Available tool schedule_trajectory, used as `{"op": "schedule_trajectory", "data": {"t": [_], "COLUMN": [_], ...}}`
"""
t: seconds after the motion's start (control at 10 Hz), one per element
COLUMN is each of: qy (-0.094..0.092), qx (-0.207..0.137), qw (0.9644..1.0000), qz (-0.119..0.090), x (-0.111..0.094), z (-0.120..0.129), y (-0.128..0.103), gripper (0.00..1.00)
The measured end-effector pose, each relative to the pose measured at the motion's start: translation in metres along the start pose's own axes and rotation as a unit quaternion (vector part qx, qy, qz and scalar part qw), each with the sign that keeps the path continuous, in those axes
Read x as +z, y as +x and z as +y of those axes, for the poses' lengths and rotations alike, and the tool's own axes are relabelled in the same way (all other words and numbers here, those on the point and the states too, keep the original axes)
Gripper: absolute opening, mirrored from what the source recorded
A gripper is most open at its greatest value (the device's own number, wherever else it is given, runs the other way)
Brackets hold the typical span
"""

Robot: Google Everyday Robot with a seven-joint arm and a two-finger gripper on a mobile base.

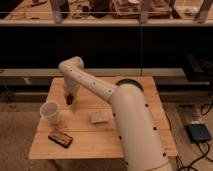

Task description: Place the pepper in the ceramic cup

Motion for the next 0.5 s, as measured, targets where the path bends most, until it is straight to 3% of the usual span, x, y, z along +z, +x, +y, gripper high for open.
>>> {"op": "schedule_trajectory", "data": {"t": [0.2,0.5], "qy": [0.024,0.060], "qx": [-0.028,-0.053], "qw": [0.9991,0.9962], "qz": [0.019,0.032], "x": [-0.030,-0.068], "z": [-0.028,-0.056], "y": [-0.003,-0.011], "gripper": [0.31,0.31]}}
